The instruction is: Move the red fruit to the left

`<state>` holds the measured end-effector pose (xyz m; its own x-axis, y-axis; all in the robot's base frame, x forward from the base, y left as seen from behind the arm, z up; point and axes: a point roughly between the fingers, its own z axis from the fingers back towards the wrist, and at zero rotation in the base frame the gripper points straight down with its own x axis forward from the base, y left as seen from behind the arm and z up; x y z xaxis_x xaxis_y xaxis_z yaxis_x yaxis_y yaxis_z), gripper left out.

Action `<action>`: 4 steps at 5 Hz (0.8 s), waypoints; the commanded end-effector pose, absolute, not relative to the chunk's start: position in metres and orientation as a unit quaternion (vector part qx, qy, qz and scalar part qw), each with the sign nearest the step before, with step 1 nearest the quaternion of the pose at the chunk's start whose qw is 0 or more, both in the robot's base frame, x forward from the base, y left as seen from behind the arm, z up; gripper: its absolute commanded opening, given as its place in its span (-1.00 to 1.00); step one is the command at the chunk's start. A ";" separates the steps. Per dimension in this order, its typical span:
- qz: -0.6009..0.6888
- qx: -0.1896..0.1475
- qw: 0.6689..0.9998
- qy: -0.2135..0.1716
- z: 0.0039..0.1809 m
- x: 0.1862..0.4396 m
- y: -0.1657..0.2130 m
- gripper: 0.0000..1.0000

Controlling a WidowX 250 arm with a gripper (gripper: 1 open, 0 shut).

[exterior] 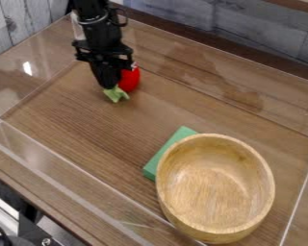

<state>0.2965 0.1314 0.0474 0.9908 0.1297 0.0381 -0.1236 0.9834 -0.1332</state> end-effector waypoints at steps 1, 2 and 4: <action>0.097 -0.054 0.993 -0.049 0.064 0.302 0.150 1.00; 0.111 -0.053 0.991 -0.050 0.065 0.299 0.152 1.00; 0.148 -0.053 0.986 -0.055 0.072 0.303 0.147 1.00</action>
